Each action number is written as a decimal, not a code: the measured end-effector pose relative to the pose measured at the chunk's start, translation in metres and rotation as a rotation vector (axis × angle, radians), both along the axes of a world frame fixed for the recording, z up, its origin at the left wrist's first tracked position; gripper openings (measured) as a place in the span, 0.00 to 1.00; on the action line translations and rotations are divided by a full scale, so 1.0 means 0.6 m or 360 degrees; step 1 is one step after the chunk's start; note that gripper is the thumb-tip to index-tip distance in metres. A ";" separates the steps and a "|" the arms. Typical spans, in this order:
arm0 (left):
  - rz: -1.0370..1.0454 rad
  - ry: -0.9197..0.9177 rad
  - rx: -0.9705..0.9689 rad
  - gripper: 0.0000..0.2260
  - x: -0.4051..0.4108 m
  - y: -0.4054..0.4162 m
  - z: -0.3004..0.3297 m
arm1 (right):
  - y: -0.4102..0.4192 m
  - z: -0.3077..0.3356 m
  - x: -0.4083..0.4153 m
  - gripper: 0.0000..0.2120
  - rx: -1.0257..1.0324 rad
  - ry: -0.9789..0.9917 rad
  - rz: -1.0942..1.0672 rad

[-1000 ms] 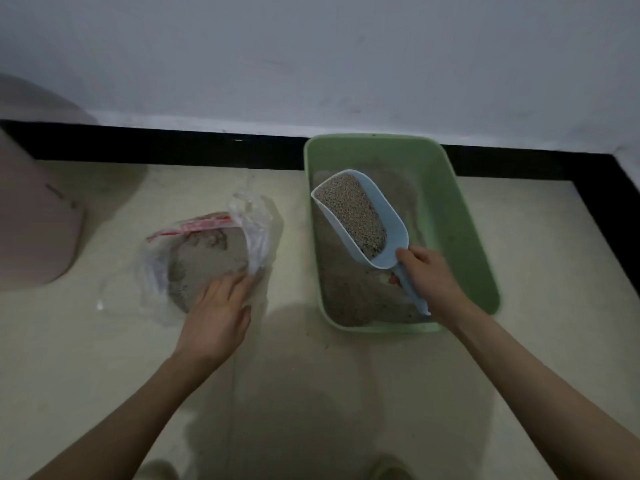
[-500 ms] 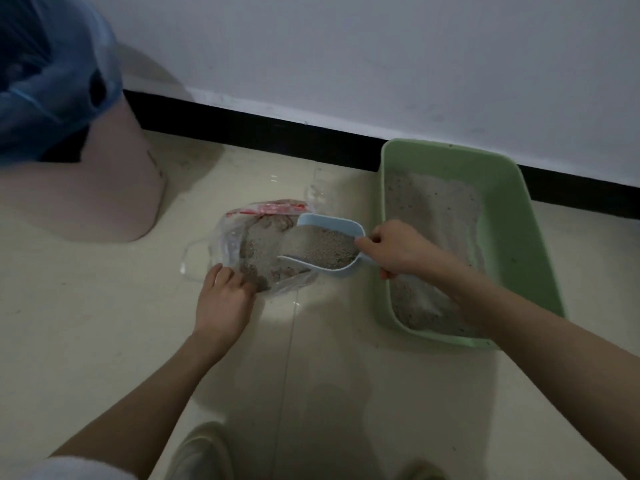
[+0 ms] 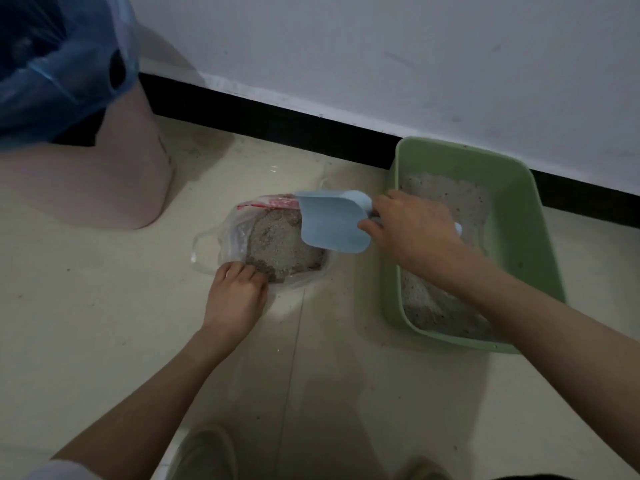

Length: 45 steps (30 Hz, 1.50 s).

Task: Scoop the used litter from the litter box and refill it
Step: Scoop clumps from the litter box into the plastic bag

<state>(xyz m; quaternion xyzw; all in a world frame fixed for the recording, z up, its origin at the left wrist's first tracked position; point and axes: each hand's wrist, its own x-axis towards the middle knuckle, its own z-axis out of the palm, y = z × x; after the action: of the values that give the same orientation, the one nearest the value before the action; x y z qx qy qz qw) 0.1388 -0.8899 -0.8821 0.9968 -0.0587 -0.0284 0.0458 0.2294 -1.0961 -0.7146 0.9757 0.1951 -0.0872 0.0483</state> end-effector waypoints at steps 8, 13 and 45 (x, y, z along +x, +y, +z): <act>-0.0066 -0.0028 -0.0079 0.15 0.017 -0.051 0.035 | -0.178 -0.020 0.011 0.22 0.0432 -0.0088 -0.0587; -0.0326 -0.0089 -0.0242 0.16 0.035 -0.142 0.064 | -0.326 -0.020 0.010 0.19 -0.0009 -0.0051 -0.0915; -0.0331 0.0136 -0.0154 0.31 0.088 -0.319 0.032 | -0.399 -0.142 -0.005 0.17 0.0269 0.1255 -0.0856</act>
<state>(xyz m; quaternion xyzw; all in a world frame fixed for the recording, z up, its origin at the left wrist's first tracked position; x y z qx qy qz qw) 0.1915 -1.0813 -0.8631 0.9799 -0.1611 -0.0726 0.0930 0.2266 -1.3357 -0.7997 0.8846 -0.0541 -0.4437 -0.1331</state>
